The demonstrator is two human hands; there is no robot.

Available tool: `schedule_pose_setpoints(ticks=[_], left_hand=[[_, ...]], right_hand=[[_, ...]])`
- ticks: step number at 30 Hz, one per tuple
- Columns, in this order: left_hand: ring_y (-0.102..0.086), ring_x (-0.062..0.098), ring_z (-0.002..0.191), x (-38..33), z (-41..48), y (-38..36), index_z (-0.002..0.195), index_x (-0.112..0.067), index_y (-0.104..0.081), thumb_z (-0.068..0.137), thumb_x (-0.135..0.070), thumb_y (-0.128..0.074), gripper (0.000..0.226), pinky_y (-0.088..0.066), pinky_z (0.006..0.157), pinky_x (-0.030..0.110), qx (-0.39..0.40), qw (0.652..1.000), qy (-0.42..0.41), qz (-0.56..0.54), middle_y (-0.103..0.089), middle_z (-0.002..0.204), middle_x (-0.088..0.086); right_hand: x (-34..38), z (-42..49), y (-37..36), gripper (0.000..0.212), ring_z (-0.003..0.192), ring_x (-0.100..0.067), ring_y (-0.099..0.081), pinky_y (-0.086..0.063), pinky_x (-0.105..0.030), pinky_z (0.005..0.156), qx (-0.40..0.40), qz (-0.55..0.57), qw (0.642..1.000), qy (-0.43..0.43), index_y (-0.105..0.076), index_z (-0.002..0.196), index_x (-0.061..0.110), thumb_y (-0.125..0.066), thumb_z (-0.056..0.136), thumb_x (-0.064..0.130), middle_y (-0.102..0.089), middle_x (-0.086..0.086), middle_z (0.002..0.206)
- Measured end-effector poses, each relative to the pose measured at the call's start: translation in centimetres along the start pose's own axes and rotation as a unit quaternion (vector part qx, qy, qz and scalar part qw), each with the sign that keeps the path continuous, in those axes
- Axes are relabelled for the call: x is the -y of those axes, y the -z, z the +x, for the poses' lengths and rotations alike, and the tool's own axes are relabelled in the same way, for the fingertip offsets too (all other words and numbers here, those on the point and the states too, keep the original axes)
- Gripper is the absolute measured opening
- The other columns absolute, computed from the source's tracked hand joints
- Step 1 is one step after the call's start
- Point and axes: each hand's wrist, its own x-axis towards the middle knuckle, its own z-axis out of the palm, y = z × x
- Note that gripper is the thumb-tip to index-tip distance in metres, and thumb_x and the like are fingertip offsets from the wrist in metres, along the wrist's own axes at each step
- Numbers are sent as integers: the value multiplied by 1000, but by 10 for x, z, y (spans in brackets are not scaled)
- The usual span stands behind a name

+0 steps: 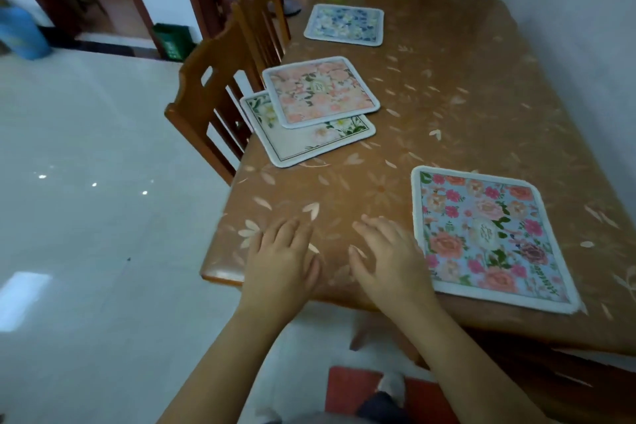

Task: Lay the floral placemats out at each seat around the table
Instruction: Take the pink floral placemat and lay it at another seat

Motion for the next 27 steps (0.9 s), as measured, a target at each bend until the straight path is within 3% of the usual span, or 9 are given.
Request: schedule_pose_setpoints(ticks=[7, 14, 22, 27], left_hand=[[-61, 32, 101, 92, -36, 39, 106, -6, -62, 64, -13, -75, 45, -47, 84, 48, -20, 1000, -14, -10, -66, 109, 14], [-61, 31, 103, 161, -39, 56, 105, -8, -64, 65, -17, -76, 43, -47, 85, 49, -31, 999, 9, -5, -66, 110, 12], [-57, 36, 108, 256, 30, 78, 108, -4, -62, 75, -18, -67, 36, -43, 90, 52, -65, 998, -3, -3, -64, 114, 17], [-45, 31, 124, 317, 99, 90, 121, -9, -53, 83, -23, -59, 41, -33, 103, 48, -20, 1000, -21, -6, -53, 130, 12]], right_hand=[[105, -2, -39, 34, 118, -24, -48, -37, -45, 99, 16, 7, 1000, 0, -58, 116, 16, -59, 83, 25, -58, -4, 123], [161, 29, -66, 34, 110, -28, -55, -44, -47, 94, -5, -19, 999, 39, -60, 111, 12, -65, 79, 20, -63, -7, 115], [226, 113, -122, 38, 124, -22, -43, -35, -44, 104, 32, -9, 998, 49, -53, 122, 17, -53, 86, 29, -54, -3, 130], [259, 185, -146, 41, 124, -21, -43, -36, -50, 103, 4, 24, 1000, -9, -50, 125, 21, -51, 87, 36, -51, -2, 134]])
